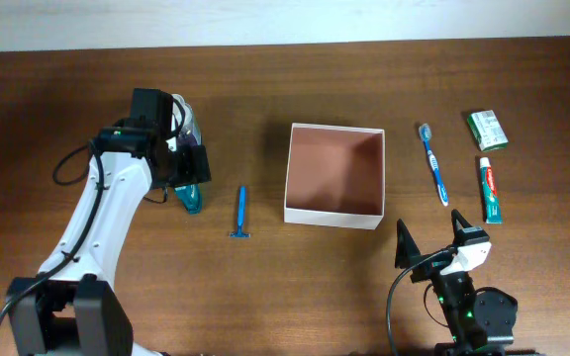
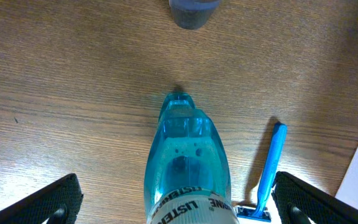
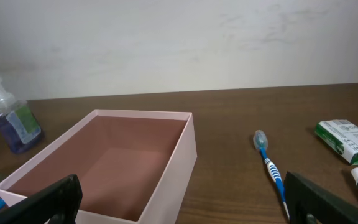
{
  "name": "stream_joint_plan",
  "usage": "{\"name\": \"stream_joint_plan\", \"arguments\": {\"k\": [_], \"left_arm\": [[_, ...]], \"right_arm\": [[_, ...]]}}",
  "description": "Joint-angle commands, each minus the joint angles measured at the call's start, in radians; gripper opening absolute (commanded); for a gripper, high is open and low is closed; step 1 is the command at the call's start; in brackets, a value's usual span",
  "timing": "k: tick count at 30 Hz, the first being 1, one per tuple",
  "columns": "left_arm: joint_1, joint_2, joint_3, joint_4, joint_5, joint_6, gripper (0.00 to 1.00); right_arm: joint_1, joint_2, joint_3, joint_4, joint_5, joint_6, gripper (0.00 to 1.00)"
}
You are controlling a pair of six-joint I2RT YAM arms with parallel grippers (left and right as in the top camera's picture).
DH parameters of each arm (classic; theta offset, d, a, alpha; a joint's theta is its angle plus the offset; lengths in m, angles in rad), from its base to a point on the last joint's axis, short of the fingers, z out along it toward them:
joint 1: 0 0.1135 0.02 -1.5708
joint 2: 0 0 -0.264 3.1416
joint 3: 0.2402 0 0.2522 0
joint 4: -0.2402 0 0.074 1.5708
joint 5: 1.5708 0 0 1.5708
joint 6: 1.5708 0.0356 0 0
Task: Pack container
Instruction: 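Lower the left gripper over the Listerine bottle and close on it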
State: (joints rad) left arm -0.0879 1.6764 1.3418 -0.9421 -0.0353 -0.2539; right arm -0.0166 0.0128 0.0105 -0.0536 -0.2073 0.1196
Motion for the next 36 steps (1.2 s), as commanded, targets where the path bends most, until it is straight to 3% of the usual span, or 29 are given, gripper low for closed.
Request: {"name": "stream_joint_plan", "arguments": {"k": [1,25,28,32,36], "left_arm": [[-0.003,0.003,0.015,-0.001,-0.023,0.016,0.99],[-0.003,0.003,0.015,-0.005,-0.040,0.016,0.99],[-0.003,0.003,0.015,-0.005,-0.040,0.016,0.89],[-0.003,0.003,0.015,-0.005,-0.040,0.016,0.65],[-0.003,0.003,0.014,-0.005,-0.040,0.016,0.63]], "right_arm": [[0.010,-0.009,-0.005,-0.006,0.002,-0.008,0.98],[0.010,-0.009,-0.005,-0.006,0.002,-0.008,0.98],[0.010,-0.009,-0.005,-0.006,0.002,-0.008,0.98],[0.010,-0.009,-0.005,-0.006,0.002,-0.008,0.99],[0.010,-0.009,-0.005,-0.006,0.002,-0.008,0.99]]}}
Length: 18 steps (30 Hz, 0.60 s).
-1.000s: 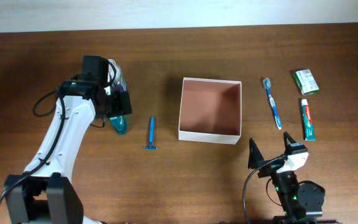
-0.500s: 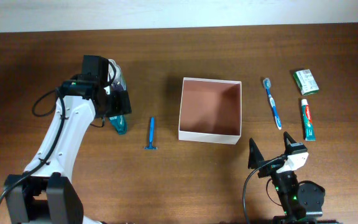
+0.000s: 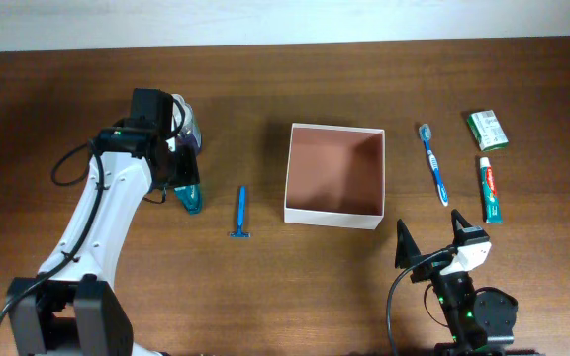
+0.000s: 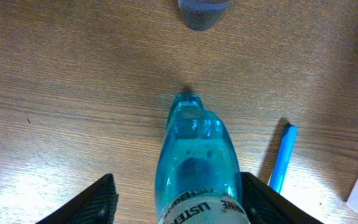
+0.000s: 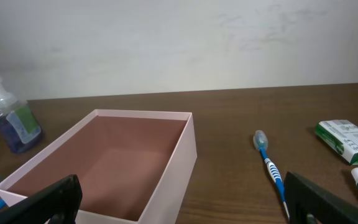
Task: Pack container
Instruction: 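Lower the left gripper over the Listerine bottle and close on it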
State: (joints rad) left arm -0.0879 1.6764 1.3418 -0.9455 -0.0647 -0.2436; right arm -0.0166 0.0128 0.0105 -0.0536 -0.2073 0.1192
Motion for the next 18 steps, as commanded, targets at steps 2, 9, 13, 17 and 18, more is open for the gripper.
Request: {"name": "stream_joint_plan", "arguments": {"k": [2,9,13,17,18], "left_arm": [[-0.003,0.003,0.015,-0.002,-0.011,0.005,0.61],[-0.003,0.003,0.014,-0.010,-0.011,0.005,0.59],[-0.003,0.003,0.014,-0.009,-0.010,0.005,0.60],[-0.003,0.010,0.014,-0.008,-0.010,0.005,0.60],[-0.003,0.013,0.014,-0.008,-0.010,0.005,0.60]], "right_arm": [[0.010,-0.009,-0.005,-0.006,0.002,-0.007,0.99],[0.010,-0.009,-0.005,-0.006,0.002,-0.008,0.98],[0.010,-0.009,-0.005,-0.006,0.002,-0.007,0.99],[0.010,-0.009,-0.005,-0.006,0.002,-0.007,0.99],[0.010,-0.009,-0.005,-0.006,0.002,-0.007,0.98]]}}
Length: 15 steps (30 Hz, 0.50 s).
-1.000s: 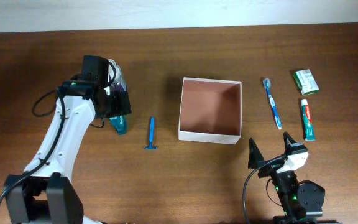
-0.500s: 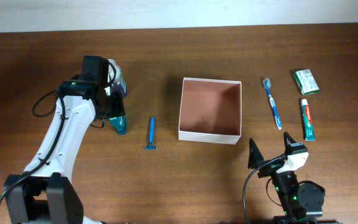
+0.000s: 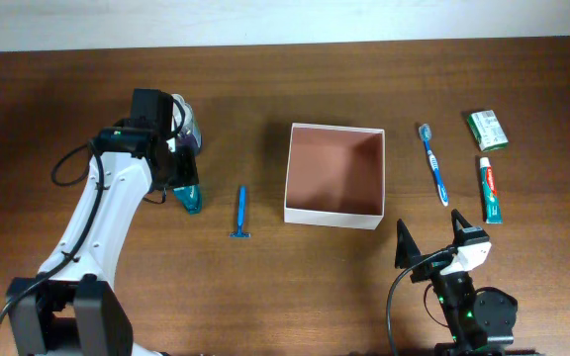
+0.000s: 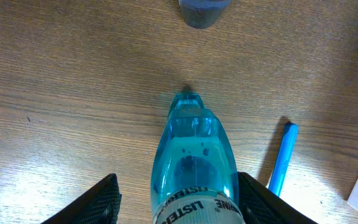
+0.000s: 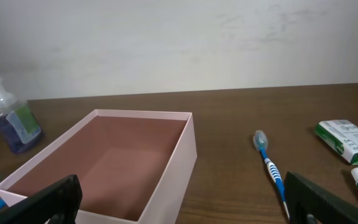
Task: Pack container
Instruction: 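Lower the left gripper over the Listerine bottle and close on it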
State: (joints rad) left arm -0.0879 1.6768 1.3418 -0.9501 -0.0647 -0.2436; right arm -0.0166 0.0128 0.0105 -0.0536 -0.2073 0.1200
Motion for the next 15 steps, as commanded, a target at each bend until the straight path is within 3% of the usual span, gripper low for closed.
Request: {"name": "stream_joint_plan", "arguments": {"k": [1,7,15], "left_arm": [[-0.003,0.016,0.014,-0.003,-0.010,0.005,0.60],[-0.003,0.029,0.014,-0.001,-0.010,0.005,0.59],[-0.003,0.029,0.014,0.008,0.001,0.005,0.40]], "right_arm": [[0.010,-0.009,-0.005,-0.006,0.002,-0.008,0.99],[0.010,-0.009,-0.005,-0.006,0.002,-0.008,0.98],[0.010,-0.009,-0.005,-0.006,0.002,-0.008,0.98]]}}
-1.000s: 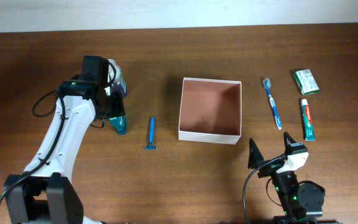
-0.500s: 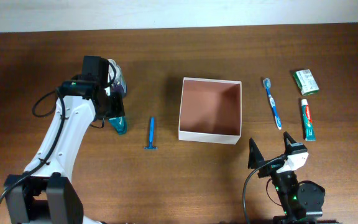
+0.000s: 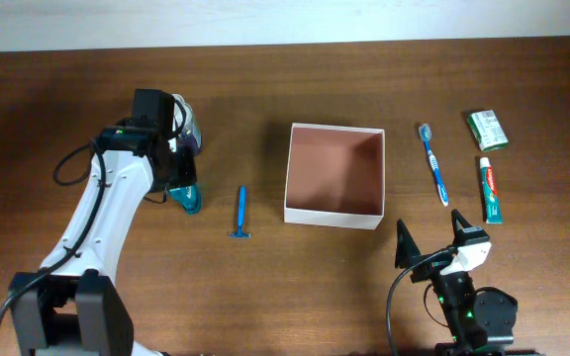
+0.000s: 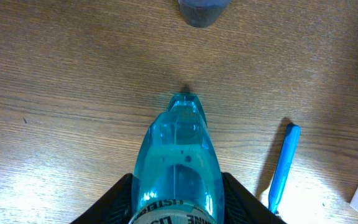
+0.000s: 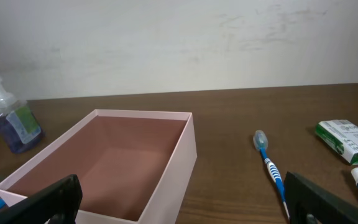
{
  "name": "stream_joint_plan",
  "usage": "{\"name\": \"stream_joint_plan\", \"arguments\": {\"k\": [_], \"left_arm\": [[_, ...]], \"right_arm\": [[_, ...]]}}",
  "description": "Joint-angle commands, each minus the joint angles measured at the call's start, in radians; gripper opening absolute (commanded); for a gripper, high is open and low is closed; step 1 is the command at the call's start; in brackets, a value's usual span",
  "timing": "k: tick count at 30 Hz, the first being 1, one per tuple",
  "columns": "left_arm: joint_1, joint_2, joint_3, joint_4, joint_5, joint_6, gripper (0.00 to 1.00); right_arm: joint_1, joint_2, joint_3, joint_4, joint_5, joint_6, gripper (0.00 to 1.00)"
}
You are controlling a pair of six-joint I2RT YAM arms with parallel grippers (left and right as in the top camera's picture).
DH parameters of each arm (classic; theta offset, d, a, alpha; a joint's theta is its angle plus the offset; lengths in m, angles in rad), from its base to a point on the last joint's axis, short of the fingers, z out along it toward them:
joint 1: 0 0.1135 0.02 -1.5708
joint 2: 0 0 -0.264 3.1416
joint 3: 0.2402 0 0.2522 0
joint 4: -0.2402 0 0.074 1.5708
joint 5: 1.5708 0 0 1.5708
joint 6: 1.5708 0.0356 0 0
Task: Pack container
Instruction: 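Lower the left gripper over the Listerine bottle and close on it, then lift the Listerine bottle and carry it over the pink box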
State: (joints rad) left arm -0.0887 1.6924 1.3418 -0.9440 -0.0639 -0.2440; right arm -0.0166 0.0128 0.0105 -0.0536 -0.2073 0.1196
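Observation:
A clear blue mouthwash bottle (image 4: 178, 158) lies on the wooden table, cap end hidden under the wrist. My left gripper (image 4: 178, 205) is shut on it, with both black fingers (image 4: 122, 200) pressed against its sides. In the overhead view the bottle (image 3: 188, 199) lies left of the open pink-white box (image 3: 333, 212). My right gripper (image 5: 182, 208) rests open near the table's front edge, facing the box (image 5: 173, 180), with nothing between its fingers.
A blue razor (image 3: 241, 212) lies between the bottle and the box. A purple soap pump bottle (image 3: 190, 133) stands just behind my left gripper. Right of the box lie a toothbrush (image 3: 432, 163), a toothpaste tube (image 3: 490, 190) and a green packet (image 3: 487, 130).
My left gripper's fingers have come in from a small gap on each side to press against the mouthwash bottle. The right arm has not moved.
My left gripper first stood wide open over the lying mouthwash bottle. Its fingers were then much closer, flanking the bottle, and stayed so. Now they grip its sides, the bottle still on the table. Nothing else has moved.

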Motion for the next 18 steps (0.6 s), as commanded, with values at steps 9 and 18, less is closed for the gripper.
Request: {"name": "stream_joint_plan", "arguments": {"k": [9,18], "left_arm": [[-0.002,0.013,0.014,0.002,0.004,0.006,0.30],[-0.002,0.013,0.021,0.003,0.026,0.006,0.27]], "right_arm": [[0.010,-0.009,-0.005,-0.006,0.002,-0.008,0.98],[0.010,-0.009,-0.005,-0.006,0.002,-0.008,0.98]]}}
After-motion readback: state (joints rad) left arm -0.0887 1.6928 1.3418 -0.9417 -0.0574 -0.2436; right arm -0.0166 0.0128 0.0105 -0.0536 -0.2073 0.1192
